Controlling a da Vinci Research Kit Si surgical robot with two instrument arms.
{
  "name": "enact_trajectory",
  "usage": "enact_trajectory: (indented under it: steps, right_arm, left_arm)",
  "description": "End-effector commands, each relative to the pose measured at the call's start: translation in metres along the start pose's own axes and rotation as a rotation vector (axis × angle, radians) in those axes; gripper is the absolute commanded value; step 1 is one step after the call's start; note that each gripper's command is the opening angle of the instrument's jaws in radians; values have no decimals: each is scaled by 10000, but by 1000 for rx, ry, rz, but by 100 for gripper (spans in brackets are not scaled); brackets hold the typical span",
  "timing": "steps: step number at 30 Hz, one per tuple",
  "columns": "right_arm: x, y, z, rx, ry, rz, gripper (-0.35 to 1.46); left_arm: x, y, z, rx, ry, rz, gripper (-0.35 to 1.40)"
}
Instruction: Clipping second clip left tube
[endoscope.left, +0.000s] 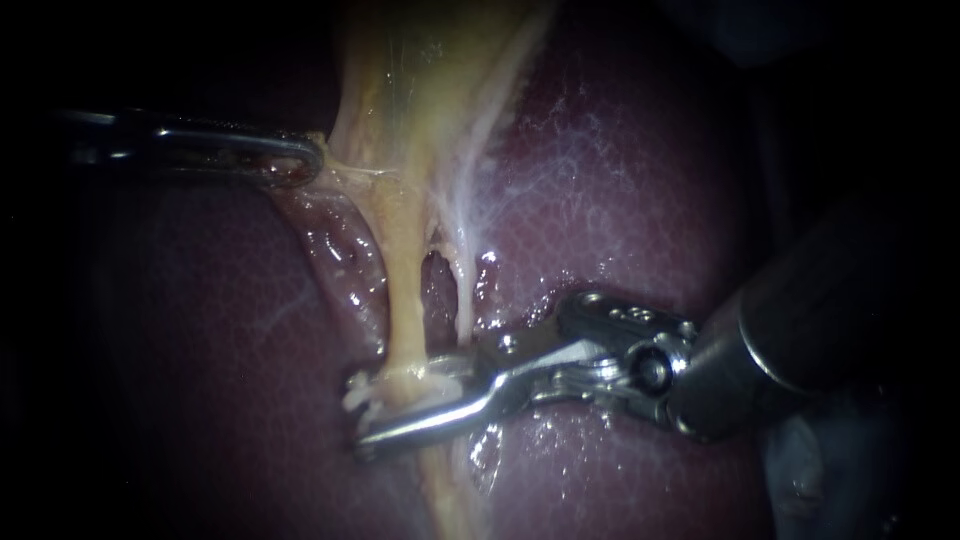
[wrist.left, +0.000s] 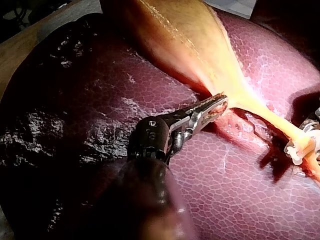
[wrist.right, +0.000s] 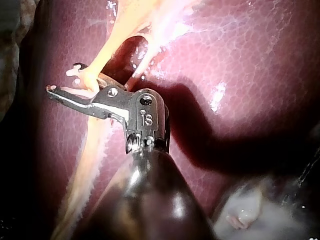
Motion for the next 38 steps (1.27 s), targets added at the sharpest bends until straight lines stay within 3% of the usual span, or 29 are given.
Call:
enact_trajectory:
  steps: [1, 6, 13, 25, 38]
  right_arm:
    - [2, 2, -2, -7, 8, 0, 38]
    - [6, 7, -7, -1, 42, 2, 34]
    - [12, 11, -13, -9, 54, 5, 25]
    - [10, 19, -22, -12, 55, 5, -35]
    - [8, 26, -25, -11, 53, -20, -35]
  left_arm:
    - [0, 0, 0, 0, 0, 0, -35]
    - [0, 0, 0, 0, 0, 0, -35]
    - [0, 0, 0, 0, 0, 0, -35]
    - [-1, 0, 0, 0, 0, 0, -35]
    - [-1, 0, 0, 0, 0, 0, -35]
